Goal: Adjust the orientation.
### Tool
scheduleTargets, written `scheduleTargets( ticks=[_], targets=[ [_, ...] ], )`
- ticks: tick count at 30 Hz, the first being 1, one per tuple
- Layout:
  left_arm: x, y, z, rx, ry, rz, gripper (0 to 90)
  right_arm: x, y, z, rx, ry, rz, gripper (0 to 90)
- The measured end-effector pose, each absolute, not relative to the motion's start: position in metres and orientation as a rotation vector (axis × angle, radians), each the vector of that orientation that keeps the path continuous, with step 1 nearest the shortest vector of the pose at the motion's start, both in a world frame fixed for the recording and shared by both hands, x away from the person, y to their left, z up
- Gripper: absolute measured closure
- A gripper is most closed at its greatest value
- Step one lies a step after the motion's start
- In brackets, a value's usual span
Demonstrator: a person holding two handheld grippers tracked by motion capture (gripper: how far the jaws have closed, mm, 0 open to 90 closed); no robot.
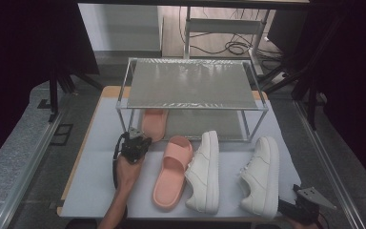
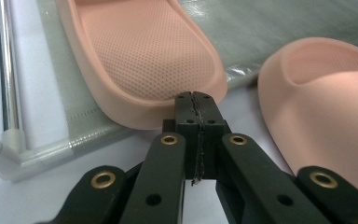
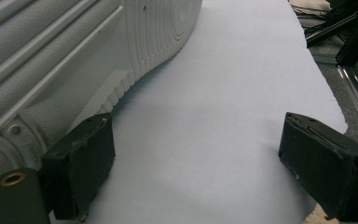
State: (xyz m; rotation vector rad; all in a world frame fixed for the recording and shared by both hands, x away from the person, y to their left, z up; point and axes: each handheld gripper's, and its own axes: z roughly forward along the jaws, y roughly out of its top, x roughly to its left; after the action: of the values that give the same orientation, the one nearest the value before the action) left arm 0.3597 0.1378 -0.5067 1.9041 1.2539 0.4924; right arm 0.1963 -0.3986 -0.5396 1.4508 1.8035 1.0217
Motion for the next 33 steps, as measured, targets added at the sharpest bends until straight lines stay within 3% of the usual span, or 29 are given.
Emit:
scheduleTargets(
  ticks=[17,33],
  targets=[
    [0.376,0.132,-0.512,1.915,1.270,0.506,89.8,0.196,-0.399,-0.540,1.449,1.803,1.023,10.2],
    [0.353,0.141,-0.497,1.928,1.214,0.450,83.0,0.196,-0.399,-0.540,1.449,1.803,1.022,10.2]
  ],
)
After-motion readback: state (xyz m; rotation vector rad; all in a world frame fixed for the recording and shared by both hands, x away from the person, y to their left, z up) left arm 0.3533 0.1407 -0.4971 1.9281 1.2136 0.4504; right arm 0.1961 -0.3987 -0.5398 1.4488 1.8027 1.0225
